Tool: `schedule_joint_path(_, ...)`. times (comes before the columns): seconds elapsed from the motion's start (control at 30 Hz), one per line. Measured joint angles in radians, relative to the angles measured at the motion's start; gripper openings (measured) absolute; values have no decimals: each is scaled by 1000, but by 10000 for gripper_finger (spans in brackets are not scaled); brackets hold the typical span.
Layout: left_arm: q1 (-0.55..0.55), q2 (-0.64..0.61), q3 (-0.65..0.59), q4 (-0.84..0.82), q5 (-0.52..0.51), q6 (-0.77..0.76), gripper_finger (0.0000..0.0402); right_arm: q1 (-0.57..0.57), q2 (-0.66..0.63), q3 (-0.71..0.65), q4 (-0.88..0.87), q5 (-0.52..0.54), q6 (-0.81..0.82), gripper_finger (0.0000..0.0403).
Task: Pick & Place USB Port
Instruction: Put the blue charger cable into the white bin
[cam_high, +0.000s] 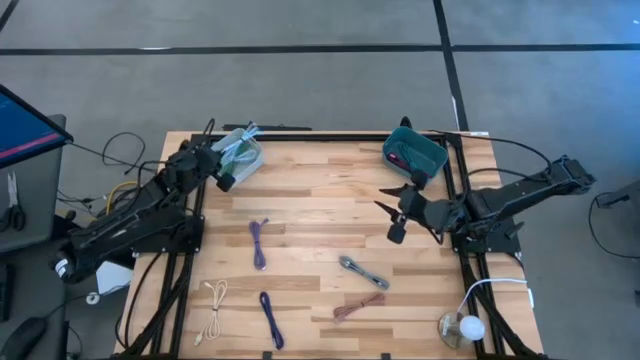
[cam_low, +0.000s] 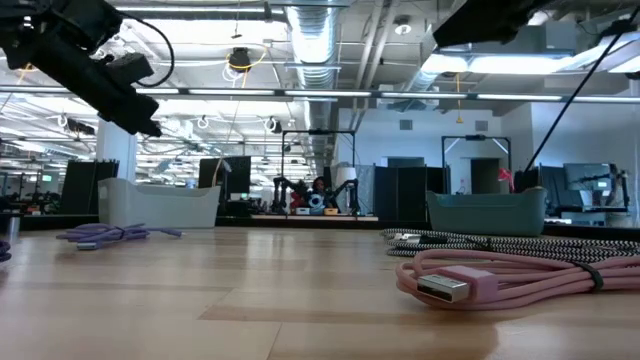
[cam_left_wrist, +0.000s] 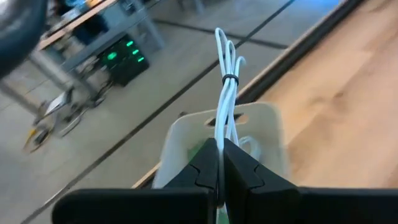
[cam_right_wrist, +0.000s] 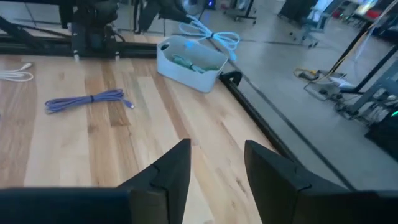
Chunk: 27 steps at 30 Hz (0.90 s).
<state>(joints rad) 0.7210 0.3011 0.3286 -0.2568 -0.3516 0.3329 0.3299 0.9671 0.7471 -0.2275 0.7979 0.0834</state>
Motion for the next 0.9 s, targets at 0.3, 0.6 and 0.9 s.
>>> schedule_joint_path(0.3,74,59,0,-88,-110,-135,6,94,0,0,0,124,5,132)
schedule_joint_path(0.6,83,230,1,-96,-111,-235,6,123,0,0,0,176,5,132)
schedule_joint_path(0.9,83,386,1,-72,-114,-263,12,122,0,0,0,176,5,128)
